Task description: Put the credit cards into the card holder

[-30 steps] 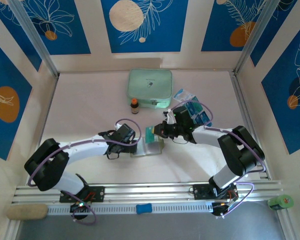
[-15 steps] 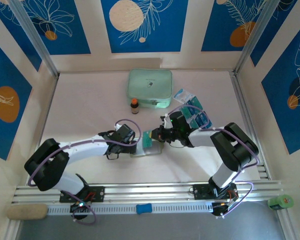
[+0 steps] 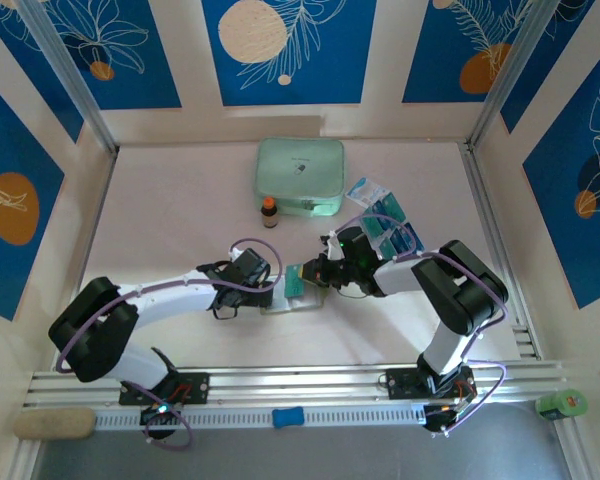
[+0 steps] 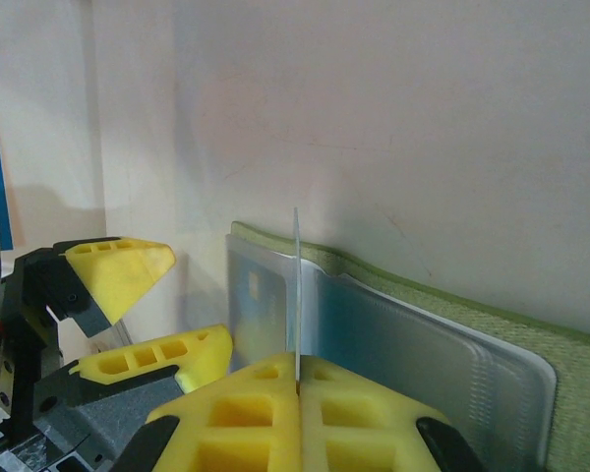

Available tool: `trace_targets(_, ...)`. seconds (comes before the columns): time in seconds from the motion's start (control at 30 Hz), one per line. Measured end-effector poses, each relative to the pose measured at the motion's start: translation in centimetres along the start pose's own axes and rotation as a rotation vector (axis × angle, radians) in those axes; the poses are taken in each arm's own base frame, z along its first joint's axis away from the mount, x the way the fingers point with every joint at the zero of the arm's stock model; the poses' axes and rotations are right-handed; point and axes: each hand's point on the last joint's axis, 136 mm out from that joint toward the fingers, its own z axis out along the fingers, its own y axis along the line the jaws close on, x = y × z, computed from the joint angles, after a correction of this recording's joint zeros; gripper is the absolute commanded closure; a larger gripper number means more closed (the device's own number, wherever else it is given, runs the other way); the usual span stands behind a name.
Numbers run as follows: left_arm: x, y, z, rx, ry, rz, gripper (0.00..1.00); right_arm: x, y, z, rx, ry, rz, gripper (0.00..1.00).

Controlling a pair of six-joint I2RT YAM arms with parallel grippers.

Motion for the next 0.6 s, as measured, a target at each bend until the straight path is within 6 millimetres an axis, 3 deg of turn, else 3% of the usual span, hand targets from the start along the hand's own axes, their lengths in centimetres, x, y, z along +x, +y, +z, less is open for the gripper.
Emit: trace_targets(0.6,0.00,-0.01,0.00,0.000,0.000,0.000,0.00,0.70,-0.04,0.61,-0.018,0.016,-0.016,1.00)
